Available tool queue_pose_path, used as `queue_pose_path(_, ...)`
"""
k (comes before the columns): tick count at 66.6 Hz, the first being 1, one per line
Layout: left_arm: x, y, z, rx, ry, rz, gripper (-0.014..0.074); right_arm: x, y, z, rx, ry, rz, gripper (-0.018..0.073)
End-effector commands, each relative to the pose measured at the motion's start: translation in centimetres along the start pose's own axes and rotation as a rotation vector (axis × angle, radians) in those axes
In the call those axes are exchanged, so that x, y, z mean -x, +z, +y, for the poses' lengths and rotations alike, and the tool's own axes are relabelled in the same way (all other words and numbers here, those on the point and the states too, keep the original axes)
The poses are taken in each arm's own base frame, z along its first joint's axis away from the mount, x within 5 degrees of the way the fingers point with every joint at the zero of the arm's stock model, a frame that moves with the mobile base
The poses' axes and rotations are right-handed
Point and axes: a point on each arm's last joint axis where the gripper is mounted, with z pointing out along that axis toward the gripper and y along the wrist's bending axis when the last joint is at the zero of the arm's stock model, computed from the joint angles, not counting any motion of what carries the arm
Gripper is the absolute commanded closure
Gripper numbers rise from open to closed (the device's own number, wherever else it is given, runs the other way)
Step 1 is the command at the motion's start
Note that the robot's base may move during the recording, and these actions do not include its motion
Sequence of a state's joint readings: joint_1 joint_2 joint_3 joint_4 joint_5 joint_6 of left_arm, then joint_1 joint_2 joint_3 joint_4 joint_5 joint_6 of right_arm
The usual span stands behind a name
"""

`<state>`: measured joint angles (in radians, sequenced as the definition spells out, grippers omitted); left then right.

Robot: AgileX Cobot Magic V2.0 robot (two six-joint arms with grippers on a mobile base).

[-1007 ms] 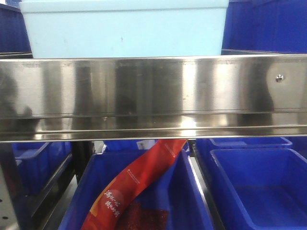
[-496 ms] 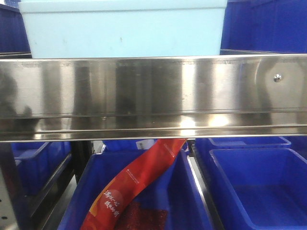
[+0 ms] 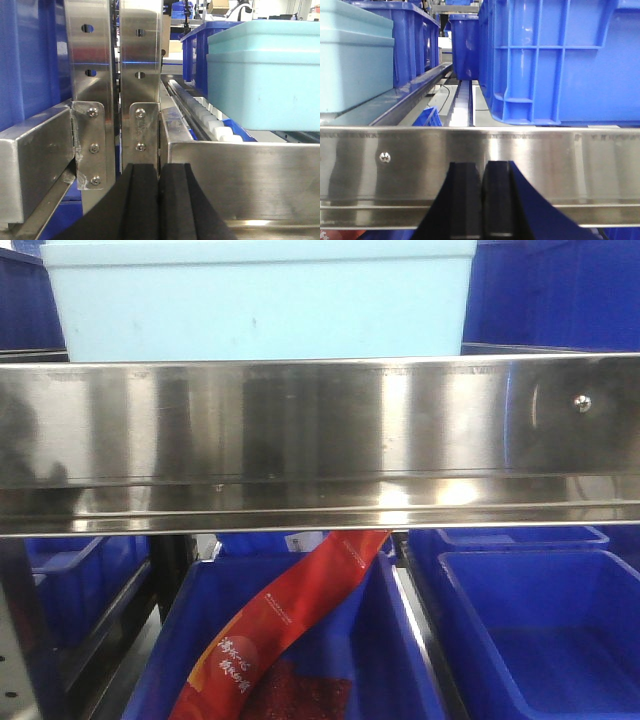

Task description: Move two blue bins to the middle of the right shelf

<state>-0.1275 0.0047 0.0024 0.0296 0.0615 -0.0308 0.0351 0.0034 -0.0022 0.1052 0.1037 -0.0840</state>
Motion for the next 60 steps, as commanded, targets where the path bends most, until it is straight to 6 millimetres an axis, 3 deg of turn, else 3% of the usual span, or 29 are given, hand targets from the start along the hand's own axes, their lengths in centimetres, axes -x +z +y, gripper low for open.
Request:
queue_pose_path(1, 0.34, -0.05, 0.02, 0.004, 0.0, -0.033, 0.0707, 0.22, -0.02, -0.04, -0.006, 0.009, -0.032, 0.0721)
queue_pose_path(60, 0.34, -0.05, 0.02, 0.004, 0.0, -0.033, 0.0707, 0.22, -0.02, -0.04, -0.006, 0.009, -0.032, 0.0721)
